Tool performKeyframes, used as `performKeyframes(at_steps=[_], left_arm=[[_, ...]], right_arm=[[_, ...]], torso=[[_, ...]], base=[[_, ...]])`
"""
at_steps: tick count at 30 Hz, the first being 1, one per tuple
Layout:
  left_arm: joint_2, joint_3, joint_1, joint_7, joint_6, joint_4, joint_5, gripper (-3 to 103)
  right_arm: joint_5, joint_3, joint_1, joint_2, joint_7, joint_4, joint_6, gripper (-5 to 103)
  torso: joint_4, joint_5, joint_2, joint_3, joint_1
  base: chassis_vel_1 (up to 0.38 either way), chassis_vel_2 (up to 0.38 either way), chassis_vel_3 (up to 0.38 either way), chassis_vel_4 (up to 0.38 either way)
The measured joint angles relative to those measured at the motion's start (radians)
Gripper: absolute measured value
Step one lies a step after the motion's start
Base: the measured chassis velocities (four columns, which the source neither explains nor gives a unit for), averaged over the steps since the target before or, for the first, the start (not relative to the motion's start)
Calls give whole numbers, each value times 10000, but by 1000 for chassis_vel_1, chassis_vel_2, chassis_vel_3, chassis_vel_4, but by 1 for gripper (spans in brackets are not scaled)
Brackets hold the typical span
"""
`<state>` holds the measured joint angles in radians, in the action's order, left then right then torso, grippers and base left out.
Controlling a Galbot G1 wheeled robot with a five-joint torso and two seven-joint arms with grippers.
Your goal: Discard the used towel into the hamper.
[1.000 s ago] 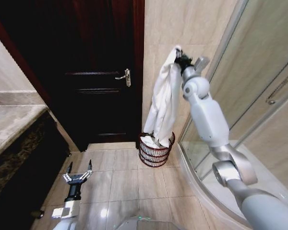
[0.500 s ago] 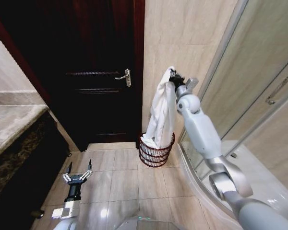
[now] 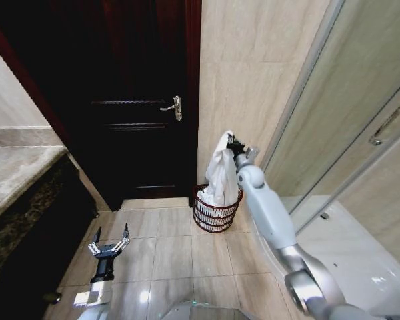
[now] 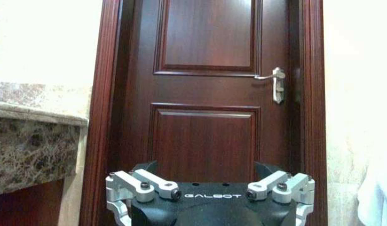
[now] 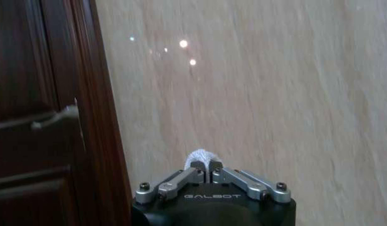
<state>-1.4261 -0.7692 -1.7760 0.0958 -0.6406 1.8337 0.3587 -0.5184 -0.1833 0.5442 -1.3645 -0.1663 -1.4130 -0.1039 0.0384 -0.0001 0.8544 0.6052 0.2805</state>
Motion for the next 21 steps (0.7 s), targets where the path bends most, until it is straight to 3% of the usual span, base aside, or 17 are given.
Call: performKeyframes(at_steps=[9,21], left_arm=[[-26,17,3,-1,-1,60,-53,100],[-103,194,12,0,16,13,-142,100]], right_arm=[[437,-248,639,-261,102,809,549,2],[837,-364,1428,-115,-51,280,924,2]], torso=[[-1,2,0,2,0],[-2,0,1,1,0]], base=[[0,0,0,0],[0,0,0,0]])
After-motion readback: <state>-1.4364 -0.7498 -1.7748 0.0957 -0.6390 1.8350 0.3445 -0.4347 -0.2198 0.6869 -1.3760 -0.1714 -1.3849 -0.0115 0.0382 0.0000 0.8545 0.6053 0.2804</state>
